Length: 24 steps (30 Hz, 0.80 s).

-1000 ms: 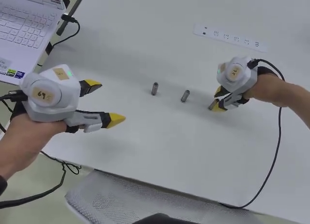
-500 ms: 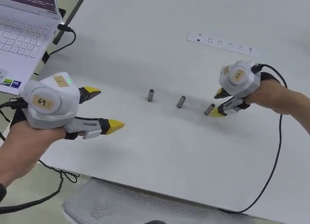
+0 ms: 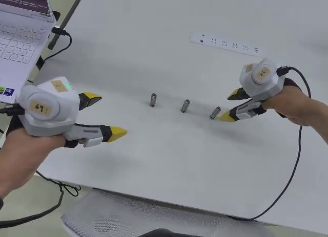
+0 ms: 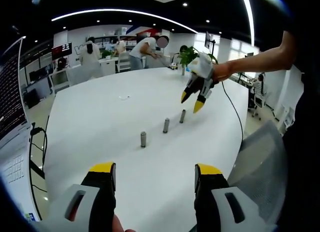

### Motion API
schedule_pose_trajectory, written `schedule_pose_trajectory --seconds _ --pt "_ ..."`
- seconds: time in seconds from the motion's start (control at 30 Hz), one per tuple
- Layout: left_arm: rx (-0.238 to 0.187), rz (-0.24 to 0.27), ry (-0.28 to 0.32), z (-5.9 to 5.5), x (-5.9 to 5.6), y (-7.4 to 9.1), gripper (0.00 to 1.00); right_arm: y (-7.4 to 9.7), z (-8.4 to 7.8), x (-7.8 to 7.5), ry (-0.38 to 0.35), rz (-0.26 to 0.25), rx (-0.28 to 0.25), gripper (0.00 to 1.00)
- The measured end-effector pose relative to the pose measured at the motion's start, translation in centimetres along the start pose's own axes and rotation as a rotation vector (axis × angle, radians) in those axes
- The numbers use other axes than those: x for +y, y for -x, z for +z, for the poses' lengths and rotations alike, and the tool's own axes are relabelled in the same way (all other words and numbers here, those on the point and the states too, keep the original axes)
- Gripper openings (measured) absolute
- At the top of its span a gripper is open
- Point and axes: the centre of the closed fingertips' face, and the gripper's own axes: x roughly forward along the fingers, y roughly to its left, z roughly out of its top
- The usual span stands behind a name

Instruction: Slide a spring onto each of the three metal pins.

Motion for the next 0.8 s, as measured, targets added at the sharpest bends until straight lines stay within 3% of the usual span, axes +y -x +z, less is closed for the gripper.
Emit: schedule_pose_trajectory --seconds 0.27,0.8 --pt "0.000 0.005 0.000 0.1 0.2 0.1 0.59 0.9 -0.6 0.0 -0.114 -0.026 -0.092 0.44" --pt "0.000 0.024 0.003 0.3 0.6 0.5 0.59 2.9 -1.1 1.1 -0.263 -0.089 -0.253 0.44"
